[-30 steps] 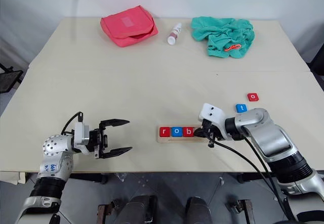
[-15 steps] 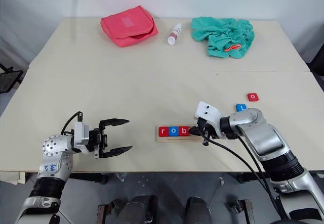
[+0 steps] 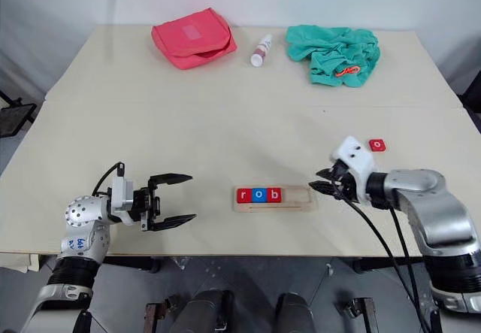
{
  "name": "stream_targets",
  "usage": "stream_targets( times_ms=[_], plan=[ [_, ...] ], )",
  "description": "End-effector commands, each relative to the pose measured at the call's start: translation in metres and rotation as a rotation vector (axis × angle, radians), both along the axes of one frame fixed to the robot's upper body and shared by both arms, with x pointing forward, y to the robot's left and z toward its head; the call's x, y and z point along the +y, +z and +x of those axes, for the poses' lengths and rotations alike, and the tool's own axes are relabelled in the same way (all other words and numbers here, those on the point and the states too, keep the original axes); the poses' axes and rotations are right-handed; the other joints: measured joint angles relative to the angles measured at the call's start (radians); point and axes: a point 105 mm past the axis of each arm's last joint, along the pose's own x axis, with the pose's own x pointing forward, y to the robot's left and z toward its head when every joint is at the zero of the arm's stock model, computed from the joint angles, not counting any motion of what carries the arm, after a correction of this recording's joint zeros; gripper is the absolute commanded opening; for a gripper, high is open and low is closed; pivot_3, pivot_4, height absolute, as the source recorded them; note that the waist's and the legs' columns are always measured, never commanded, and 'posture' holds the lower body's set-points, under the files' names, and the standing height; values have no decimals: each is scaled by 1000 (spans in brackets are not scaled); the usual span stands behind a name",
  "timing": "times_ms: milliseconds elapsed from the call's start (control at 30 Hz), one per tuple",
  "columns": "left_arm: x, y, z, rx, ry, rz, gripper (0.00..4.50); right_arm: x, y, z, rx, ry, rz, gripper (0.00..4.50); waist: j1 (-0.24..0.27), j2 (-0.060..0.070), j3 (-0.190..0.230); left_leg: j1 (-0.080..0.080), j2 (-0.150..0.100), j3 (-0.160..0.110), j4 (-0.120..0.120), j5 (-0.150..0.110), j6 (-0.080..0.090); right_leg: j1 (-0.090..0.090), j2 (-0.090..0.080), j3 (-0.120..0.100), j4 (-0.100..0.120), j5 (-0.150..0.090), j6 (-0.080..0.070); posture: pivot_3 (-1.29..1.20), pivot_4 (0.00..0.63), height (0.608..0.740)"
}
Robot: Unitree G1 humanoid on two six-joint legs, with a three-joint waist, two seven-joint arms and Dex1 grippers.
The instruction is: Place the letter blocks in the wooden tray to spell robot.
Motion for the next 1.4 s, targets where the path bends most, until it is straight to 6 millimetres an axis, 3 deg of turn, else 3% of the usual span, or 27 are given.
stream_targets(
  times_ms=[33,133,433,733,1167,1400],
  plan=[
    [3,3,0,-21,-8,7,4500,-37,21,-6,-152,-180,13,3341,5,0,0,0,0,0,0,0,0,0,0,0,0,0,0,0,150,740],
    [3,3,0,-19,-10,6,4500,-59,20,-11,-179,-286,25,4361,9,0,0,0,0,1,0,0,0,0,0,1,0,0,0,0,150,740],
    [1,3,1,-15,-21,4,4500,-110,0,-29,-171,-504,115,4441,15,0,0,1,0,2,0,0,0,0,0,1,0,0,0,0,150,740],
    [3,4,0,-16,-22,8,4500,-122,-1,-34,-192,-546,142,4441,13,0,0,1,0,3,1,0,1,0,0,3,0,0,0,0,150,740],
    [4,5,-2,-19,-24,10,4500,-120,1,-31,-204,-540,145,4441,14,0,0,1,0,3,1,0,1,1,0,2,0,0,0,0,150,740],
    [5,6,-1,-23,-18,11,4500,-111,6,-15,-218,-523,171,4441,12,0,0,1,0,3,1,0,1,1,0,2,0,0,0,0,150,740]
  ],
)
